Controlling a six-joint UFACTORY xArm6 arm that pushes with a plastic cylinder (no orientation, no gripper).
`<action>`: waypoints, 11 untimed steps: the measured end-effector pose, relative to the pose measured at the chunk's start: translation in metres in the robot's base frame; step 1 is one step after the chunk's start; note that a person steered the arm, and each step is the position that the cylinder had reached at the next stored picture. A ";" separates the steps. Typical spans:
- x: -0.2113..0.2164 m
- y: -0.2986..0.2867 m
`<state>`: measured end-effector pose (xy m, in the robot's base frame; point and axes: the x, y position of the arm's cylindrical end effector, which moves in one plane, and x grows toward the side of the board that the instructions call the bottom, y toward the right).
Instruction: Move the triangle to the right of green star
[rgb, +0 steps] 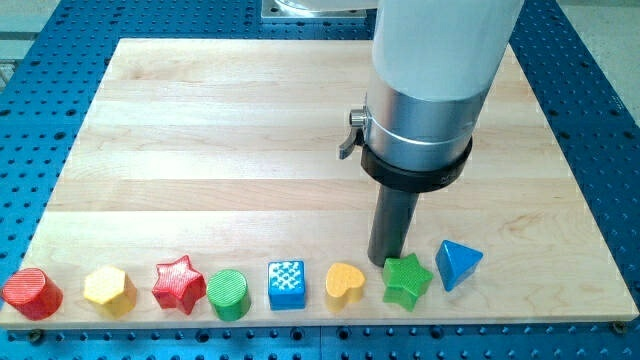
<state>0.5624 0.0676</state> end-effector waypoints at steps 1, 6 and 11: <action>0.012 0.001; -0.010 0.079; -0.017 0.058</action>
